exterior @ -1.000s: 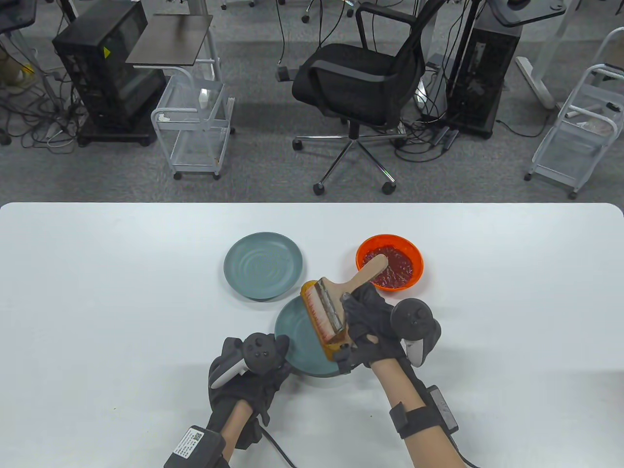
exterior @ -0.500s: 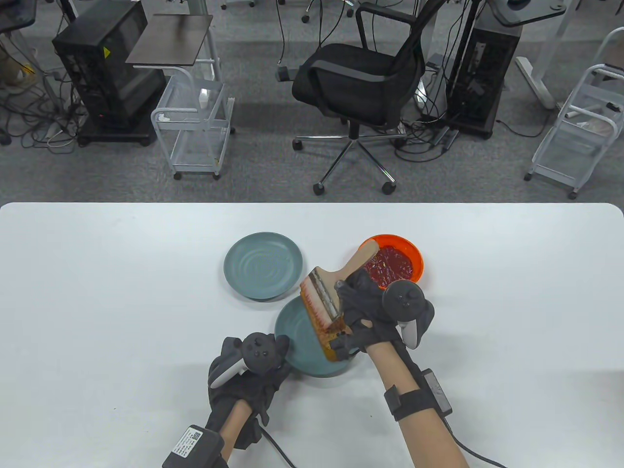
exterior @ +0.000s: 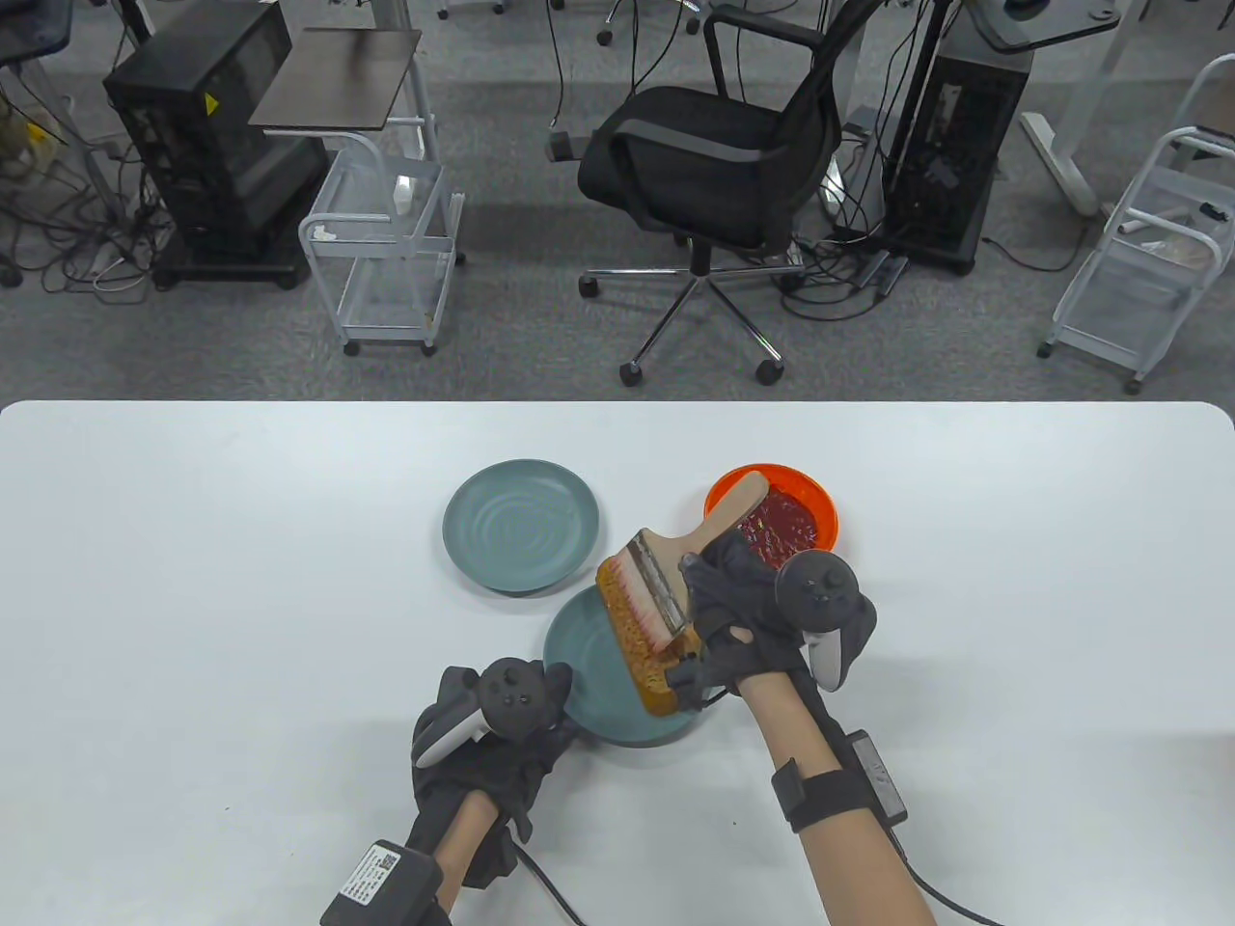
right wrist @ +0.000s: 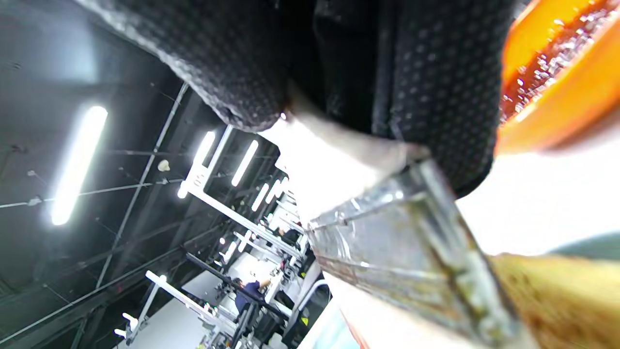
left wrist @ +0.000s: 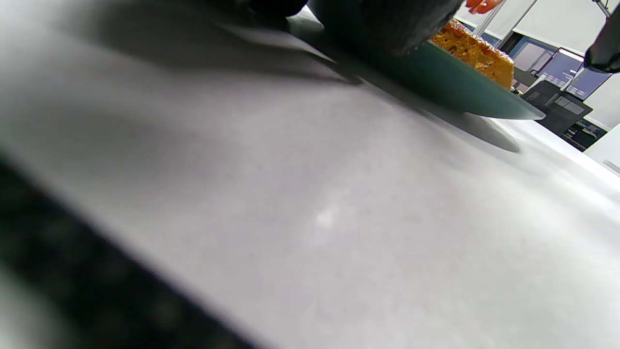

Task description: Dip brush into ketchup and spread onto bread slice

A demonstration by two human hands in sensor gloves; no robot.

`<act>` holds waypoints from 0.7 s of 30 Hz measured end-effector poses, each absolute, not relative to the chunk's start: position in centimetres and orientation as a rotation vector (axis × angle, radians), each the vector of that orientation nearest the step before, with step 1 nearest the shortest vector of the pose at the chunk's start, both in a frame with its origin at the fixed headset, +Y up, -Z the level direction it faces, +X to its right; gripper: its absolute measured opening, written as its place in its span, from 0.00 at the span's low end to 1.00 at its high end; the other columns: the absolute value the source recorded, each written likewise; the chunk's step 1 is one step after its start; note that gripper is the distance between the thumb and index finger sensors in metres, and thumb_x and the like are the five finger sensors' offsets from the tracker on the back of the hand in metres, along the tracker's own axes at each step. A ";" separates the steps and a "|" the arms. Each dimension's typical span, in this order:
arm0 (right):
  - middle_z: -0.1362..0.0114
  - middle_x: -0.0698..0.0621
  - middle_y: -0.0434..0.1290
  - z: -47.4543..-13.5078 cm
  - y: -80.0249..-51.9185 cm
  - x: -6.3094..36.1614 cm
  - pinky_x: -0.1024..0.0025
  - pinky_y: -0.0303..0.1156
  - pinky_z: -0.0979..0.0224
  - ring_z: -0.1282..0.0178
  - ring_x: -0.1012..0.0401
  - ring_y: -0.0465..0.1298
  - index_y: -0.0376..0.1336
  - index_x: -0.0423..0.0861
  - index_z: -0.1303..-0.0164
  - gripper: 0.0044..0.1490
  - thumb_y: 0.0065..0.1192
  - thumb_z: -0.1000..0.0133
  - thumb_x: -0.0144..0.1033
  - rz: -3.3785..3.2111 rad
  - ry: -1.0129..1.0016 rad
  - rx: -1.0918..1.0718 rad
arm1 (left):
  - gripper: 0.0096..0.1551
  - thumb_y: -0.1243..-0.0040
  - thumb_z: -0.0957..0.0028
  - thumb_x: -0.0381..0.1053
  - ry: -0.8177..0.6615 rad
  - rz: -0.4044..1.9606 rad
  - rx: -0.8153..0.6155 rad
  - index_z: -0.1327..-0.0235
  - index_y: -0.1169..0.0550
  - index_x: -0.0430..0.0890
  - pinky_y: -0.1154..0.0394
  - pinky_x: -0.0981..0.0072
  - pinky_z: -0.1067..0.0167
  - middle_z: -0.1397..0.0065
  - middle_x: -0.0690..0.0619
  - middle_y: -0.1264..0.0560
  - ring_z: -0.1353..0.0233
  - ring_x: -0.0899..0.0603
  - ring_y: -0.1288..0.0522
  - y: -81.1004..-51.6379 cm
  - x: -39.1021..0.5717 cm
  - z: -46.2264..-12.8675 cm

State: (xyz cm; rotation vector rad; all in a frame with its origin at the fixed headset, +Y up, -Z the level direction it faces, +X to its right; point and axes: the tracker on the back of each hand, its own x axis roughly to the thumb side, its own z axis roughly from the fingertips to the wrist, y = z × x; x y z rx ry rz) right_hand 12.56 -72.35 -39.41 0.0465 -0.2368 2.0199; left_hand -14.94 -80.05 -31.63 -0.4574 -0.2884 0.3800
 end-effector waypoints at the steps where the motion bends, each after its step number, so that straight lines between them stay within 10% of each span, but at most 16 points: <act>1: 0.37 0.29 0.71 -39.3 -72.4 12.7 0.57 0.88 0.55 0.49 0.41 0.87 0.65 0.33 0.38 0.28 0.72 0.45 0.28 2.048 -0.249 0.048 | 0.34 0.51 0.29 0.51 -0.288 0.379 -0.457 0.16 0.49 0.48 0.55 0.37 0.28 0.14 0.39 0.51 0.17 0.30 0.58 -80.0 -14.9 -31.6; 7: 0.37 0.29 0.71 -38.0 -70.9 14.7 0.59 0.89 0.55 0.49 0.43 0.87 0.65 0.34 0.38 0.28 0.72 0.45 0.29 2.207 -0.512 0.051 | 0.34 0.51 0.29 0.51 -0.287 0.374 -0.454 0.16 0.50 0.48 0.55 0.36 0.28 0.14 0.39 0.51 0.17 0.30 0.58 -80.1 -14.9 -31.6; 15: 0.36 0.29 0.71 -37.1 -73.8 12.8 0.58 0.88 0.55 0.49 0.42 0.87 0.65 0.33 0.38 0.28 0.71 0.45 0.28 2.025 -0.207 0.049 | 0.34 0.51 0.29 0.51 -0.287 0.372 -0.454 0.16 0.50 0.48 0.55 0.36 0.28 0.14 0.39 0.51 0.17 0.30 0.58 -80.1 -14.9 -31.6; 21: 0.36 0.29 0.71 -36.9 -72.7 15.6 0.59 0.88 0.55 0.49 0.42 0.87 0.65 0.33 0.38 0.28 0.71 0.45 0.28 2.137 -0.418 0.007 | 0.34 0.51 0.29 0.51 -0.286 0.375 -0.455 0.15 0.50 0.48 0.55 0.36 0.28 0.14 0.39 0.51 0.17 0.31 0.58 -80.1 -14.9 -31.6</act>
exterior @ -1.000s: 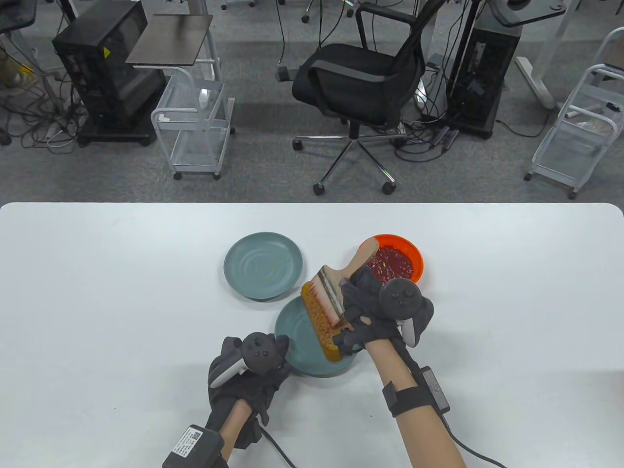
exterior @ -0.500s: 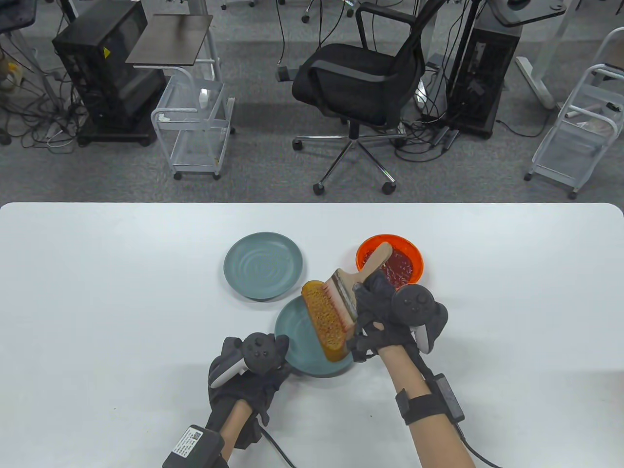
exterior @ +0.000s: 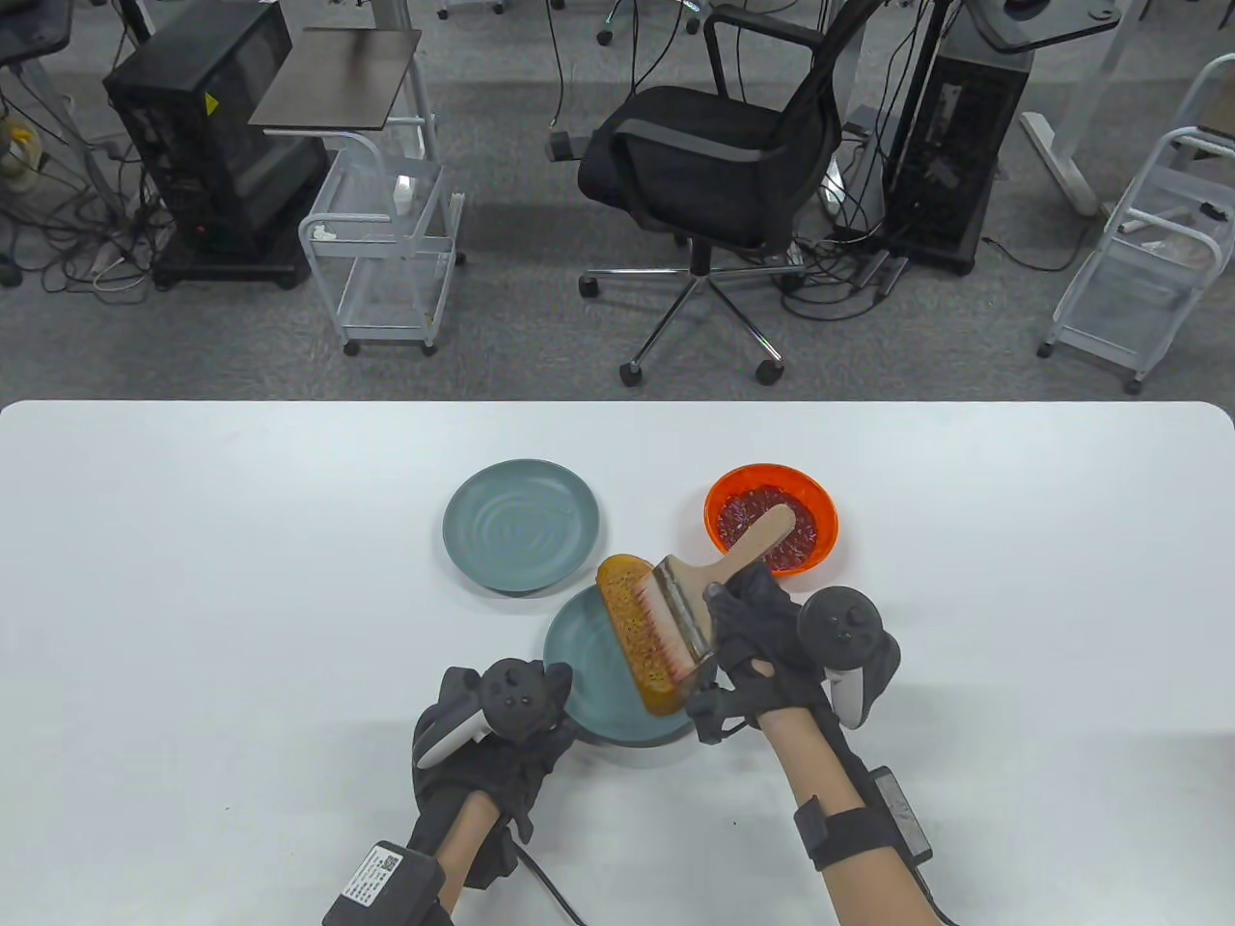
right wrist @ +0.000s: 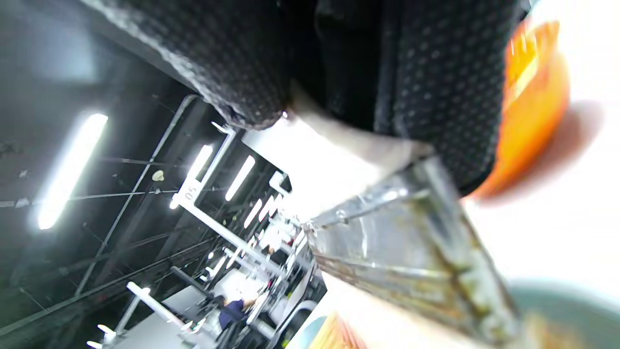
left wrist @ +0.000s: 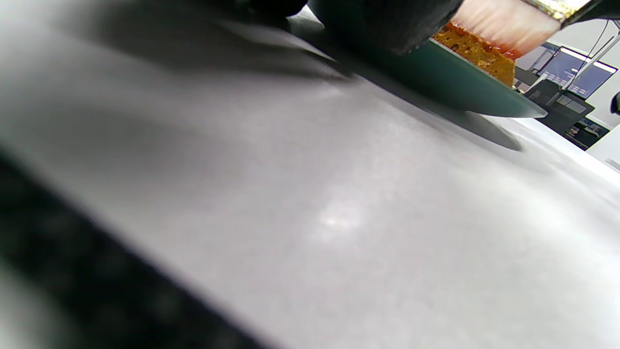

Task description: Dip brush into ketchup and spread onto bread slice

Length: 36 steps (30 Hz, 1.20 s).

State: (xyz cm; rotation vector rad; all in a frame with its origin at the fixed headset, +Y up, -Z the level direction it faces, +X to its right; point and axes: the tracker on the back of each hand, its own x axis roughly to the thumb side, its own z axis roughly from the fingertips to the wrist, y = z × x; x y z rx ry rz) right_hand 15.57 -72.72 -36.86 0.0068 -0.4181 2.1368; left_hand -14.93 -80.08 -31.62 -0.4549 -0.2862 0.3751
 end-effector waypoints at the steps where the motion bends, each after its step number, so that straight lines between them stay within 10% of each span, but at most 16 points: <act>1: 0.36 0.30 0.71 -36.7 -72.3 15.9 0.61 0.89 0.55 0.49 0.44 0.87 0.64 0.34 0.38 0.28 0.71 0.45 0.30 2.170 -0.465 0.016 | 0.34 0.51 0.29 0.51 -0.286 0.376 -0.456 0.15 0.50 0.48 0.55 0.36 0.28 0.14 0.39 0.51 0.17 0.30 0.58 -80.1 -14.9 -31.6; 24: 0.36 0.29 0.71 -36.1 -73.3 12.2 0.59 0.89 0.56 0.50 0.43 0.87 0.65 0.33 0.38 0.28 0.72 0.45 0.29 2.070 -0.329 0.095 | 0.33 0.52 0.29 0.49 -0.285 0.374 -0.455 0.16 0.49 0.49 0.55 0.37 0.28 0.14 0.39 0.51 0.17 0.31 0.58 -80.0 -15.0 -31.6; 31: 0.36 0.31 0.71 -35.8 -71.2 13.7 0.62 0.90 0.55 0.49 0.45 0.88 0.65 0.35 0.38 0.28 0.72 0.45 0.31 2.263 -0.620 0.131 | 0.33 0.51 0.29 0.49 -0.282 0.377 -0.457 0.16 0.49 0.49 0.55 0.37 0.28 0.14 0.39 0.51 0.17 0.31 0.58 -80.0 -15.0 -31.6; 36: 0.35 0.29 0.70 -36.7 -72.7 12.4 0.56 0.88 0.54 0.48 0.41 0.86 0.65 0.34 0.38 0.28 0.72 0.45 0.28 1.969 -0.332 0.104 | 0.33 0.51 0.29 0.49 -0.284 0.379 -0.458 0.16 0.49 0.49 0.55 0.37 0.29 0.14 0.39 0.51 0.17 0.31 0.58 -80.0 -15.0 -31.6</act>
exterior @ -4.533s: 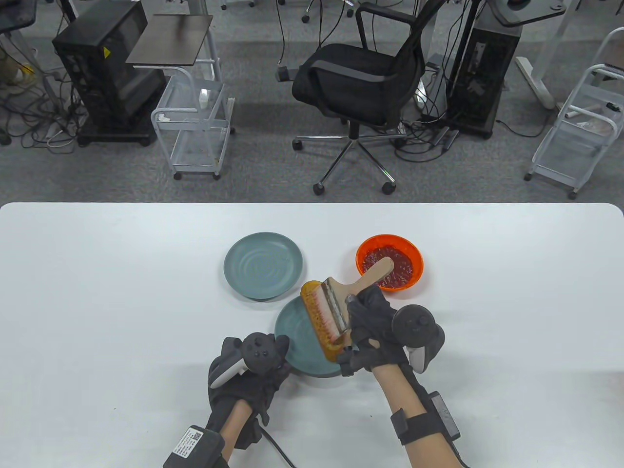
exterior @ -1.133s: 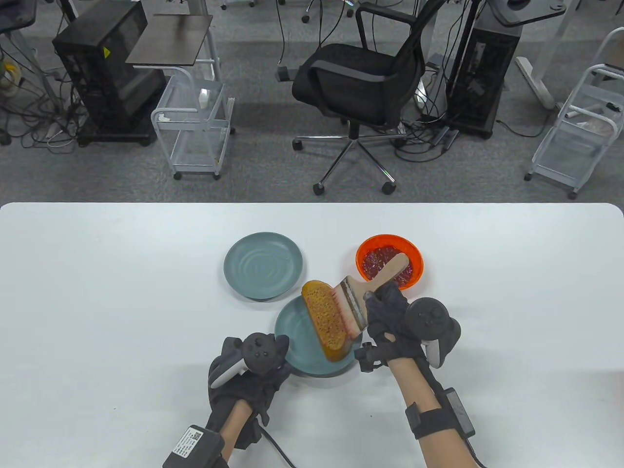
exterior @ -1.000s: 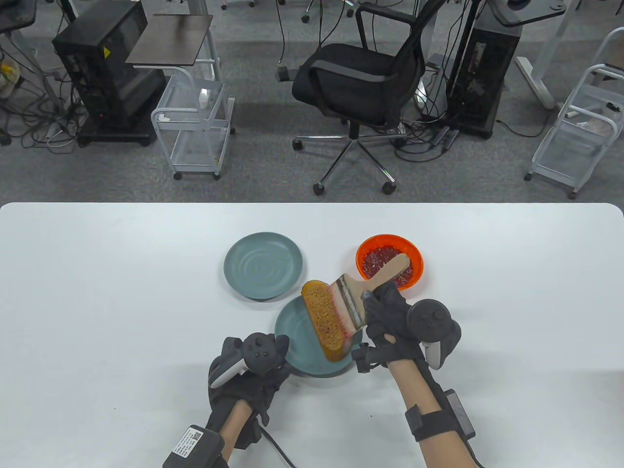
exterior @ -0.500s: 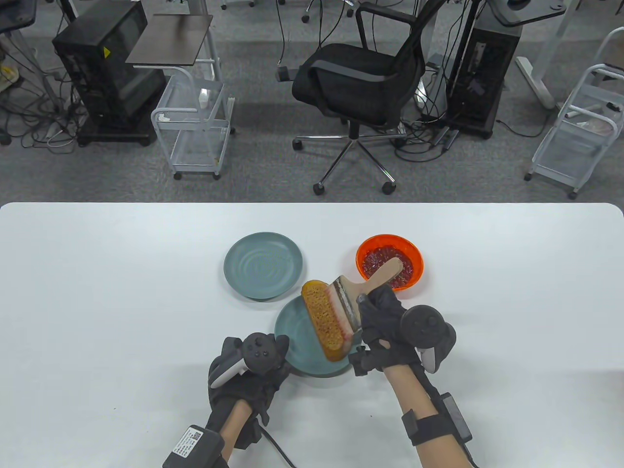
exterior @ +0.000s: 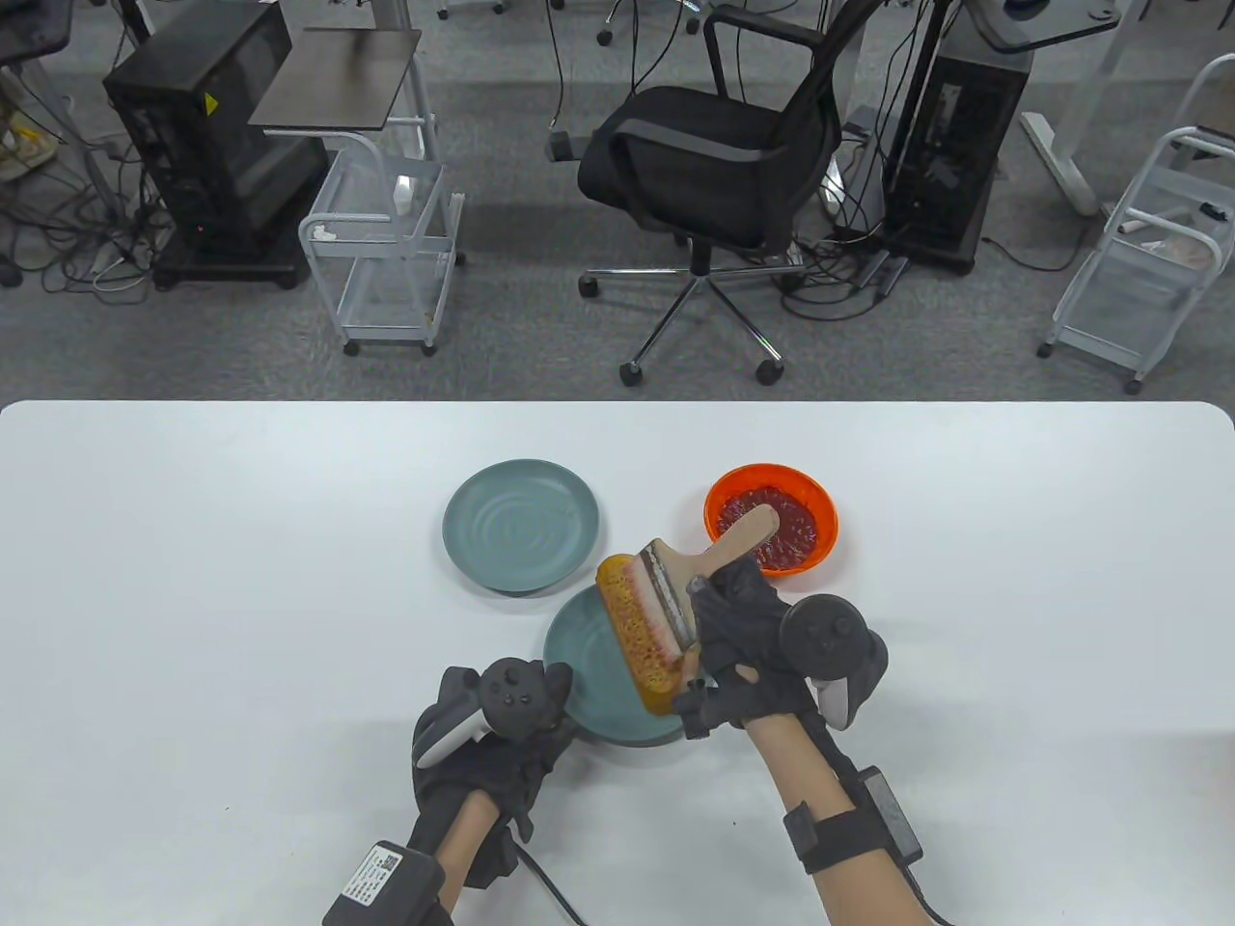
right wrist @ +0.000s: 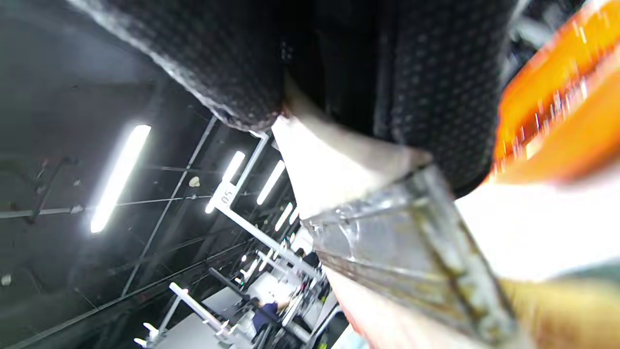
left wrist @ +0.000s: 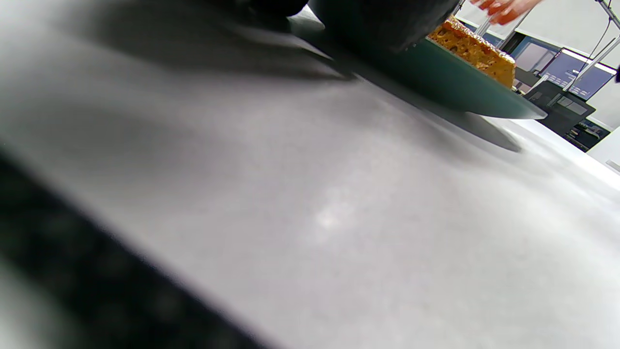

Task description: Dip brush into ketchup and spread onto bread slice

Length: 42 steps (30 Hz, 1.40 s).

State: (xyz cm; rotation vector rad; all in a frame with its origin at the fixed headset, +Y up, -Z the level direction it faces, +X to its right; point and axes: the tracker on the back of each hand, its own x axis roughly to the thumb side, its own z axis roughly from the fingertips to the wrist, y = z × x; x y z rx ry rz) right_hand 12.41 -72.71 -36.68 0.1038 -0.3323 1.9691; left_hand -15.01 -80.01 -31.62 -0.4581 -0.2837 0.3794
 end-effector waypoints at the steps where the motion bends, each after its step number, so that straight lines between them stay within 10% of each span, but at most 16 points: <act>1: 0.35 0.29 0.70 -36.8 -73.1 12.3 0.56 0.88 0.54 0.48 0.41 0.86 0.65 0.34 0.38 0.28 0.72 0.45 0.28 1.975 -0.299 0.096 | 0.34 0.51 0.29 0.49 -0.284 0.380 -0.459 0.16 0.49 0.49 0.55 0.37 0.28 0.14 0.39 0.52 0.17 0.31 0.58 -80.0 -15.0 -31.6; 42: 0.36 0.30 0.72 -36.5 -72.6 15.2 0.59 0.90 0.56 0.49 0.43 0.87 0.66 0.35 0.38 0.28 0.73 0.46 0.29 2.010 -0.406 0.057 | 0.33 0.52 0.29 0.50 -0.282 0.373 -0.457 0.15 0.50 0.49 0.55 0.37 0.28 0.14 0.40 0.52 0.17 0.31 0.58 -80.0 -15.0 -31.6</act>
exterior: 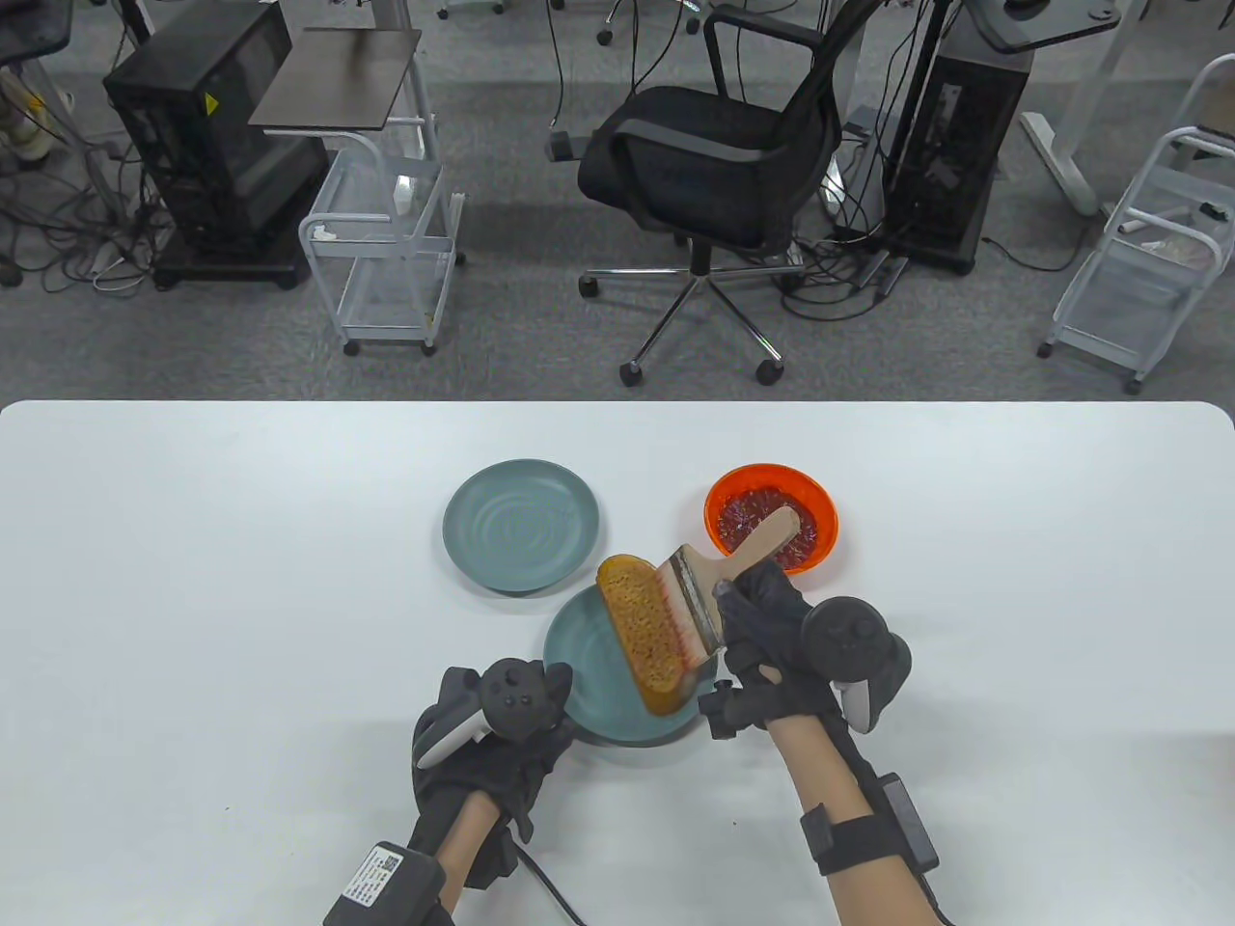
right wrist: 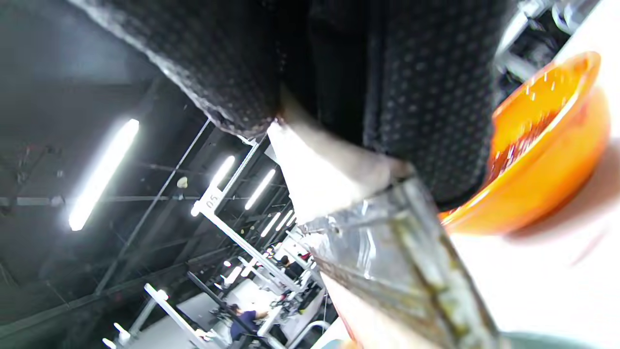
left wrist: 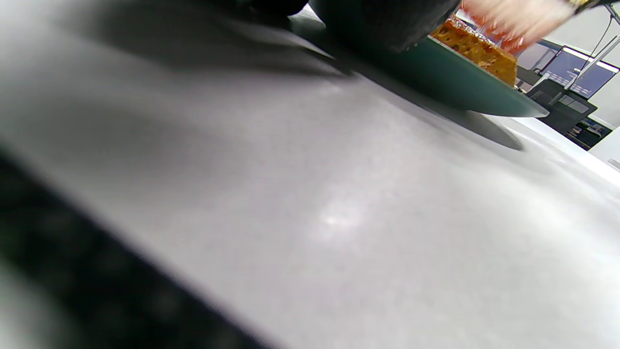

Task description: Dip brush into ketchup and spread onto bread slice

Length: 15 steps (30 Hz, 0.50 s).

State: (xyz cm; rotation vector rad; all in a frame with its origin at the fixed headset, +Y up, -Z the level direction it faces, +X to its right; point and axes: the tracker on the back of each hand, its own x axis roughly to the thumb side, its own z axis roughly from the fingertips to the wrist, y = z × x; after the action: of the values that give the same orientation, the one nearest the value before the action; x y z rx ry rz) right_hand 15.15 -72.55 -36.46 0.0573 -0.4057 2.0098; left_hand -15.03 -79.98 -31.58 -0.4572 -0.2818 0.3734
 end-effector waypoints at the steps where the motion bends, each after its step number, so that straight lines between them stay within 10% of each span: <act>1: 0.36 0.29 0.71 -36.6 -73.0 14.7 0.58 0.89 0.55 0.49 0.42 0.87 0.66 0.34 0.38 0.28 0.73 0.45 0.29 1.915 -0.341 0.059 | 0.34 0.52 0.29 0.50 -0.282 0.373 -0.457 0.15 0.50 0.49 0.55 0.37 0.28 0.14 0.40 0.52 0.17 0.31 0.58 -80.0 -15.0 -31.6; 15: 0.36 0.30 0.71 -37.1 -73.6 16.2 0.59 0.89 0.55 0.48 0.43 0.87 0.66 0.35 0.38 0.28 0.73 0.45 0.29 1.920 -0.369 -0.049 | 0.33 0.52 0.29 0.50 -0.281 0.366 -0.454 0.16 0.50 0.49 0.55 0.37 0.28 0.14 0.40 0.52 0.17 0.31 0.58 -80.0 -15.0 -31.5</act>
State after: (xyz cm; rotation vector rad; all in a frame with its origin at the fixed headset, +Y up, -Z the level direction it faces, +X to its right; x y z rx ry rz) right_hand 16.23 -73.56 -37.06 -0.0491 -0.3689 1.9198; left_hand -15.01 -80.02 -31.55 -0.4541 -0.2808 0.3662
